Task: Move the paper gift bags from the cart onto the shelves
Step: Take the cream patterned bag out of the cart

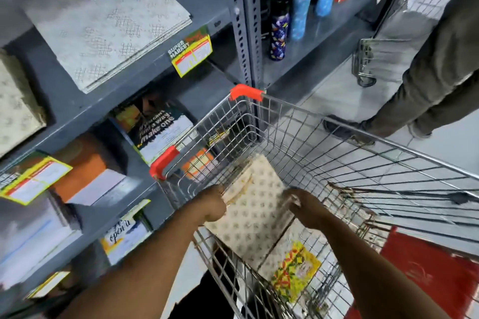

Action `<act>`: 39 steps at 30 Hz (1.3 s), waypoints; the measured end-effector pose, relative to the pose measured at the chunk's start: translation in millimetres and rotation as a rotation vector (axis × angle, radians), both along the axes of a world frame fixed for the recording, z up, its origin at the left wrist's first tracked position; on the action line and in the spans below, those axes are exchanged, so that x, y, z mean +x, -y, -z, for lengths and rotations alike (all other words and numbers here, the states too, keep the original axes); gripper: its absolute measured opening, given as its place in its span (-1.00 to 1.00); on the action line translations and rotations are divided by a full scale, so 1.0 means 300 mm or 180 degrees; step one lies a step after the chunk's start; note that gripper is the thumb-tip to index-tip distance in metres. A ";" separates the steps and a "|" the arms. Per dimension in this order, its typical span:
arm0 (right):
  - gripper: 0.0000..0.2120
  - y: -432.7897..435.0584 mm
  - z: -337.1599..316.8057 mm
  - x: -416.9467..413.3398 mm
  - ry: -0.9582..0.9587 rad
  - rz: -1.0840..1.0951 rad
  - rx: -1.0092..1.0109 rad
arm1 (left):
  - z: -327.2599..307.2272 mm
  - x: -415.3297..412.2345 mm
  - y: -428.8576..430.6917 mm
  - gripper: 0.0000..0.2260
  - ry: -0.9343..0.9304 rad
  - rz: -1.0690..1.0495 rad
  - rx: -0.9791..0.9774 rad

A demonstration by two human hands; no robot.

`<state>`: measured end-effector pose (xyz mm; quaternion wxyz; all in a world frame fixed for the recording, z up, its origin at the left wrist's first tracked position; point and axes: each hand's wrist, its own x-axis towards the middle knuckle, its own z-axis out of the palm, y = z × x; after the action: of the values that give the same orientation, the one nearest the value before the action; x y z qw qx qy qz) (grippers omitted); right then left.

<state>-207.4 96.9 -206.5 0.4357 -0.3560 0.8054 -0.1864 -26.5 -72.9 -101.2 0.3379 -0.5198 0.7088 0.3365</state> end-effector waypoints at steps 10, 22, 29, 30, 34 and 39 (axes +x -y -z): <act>-0.84 -0.010 0.038 -0.073 0.0633 0.0806 -0.0723 | 0.023 0.031 0.109 -0.60 -0.1010 -0.1483 0.0244; -0.89 -0.048 -0.384 -0.135 0.0524 0.1147 -0.1746 | -0.262 0.035 0.202 -0.85 -0.3471 -0.3052 0.0856; -0.81 0.023 -0.642 -0.060 -0.0015 0.1277 -0.2260 | -0.496 -0.005 0.299 -0.80 -0.4402 -0.3461 0.0666; -0.77 0.033 -0.675 -0.051 -0.0110 0.1315 -0.2297 | -0.520 -0.010 0.299 -0.75 -0.4453 -0.3449 0.0682; -0.71 0.036 -0.762 -0.041 -0.0174 0.1472 -0.2475 | -0.590 -0.006 0.279 -0.71 -0.4349 -0.3142 0.0407; -0.78 0.045 -0.820 -0.032 0.0129 0.1548 -0.2495 | -0.648 0.069 0.261 -0.71 -0.4238 -0.2743 0.0211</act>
<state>-217.2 83.3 39.4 0.2275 -0.2908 0.7257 -0.5806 -5.8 -151.3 93.2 -0.3017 -0.4276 0.4878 0.6987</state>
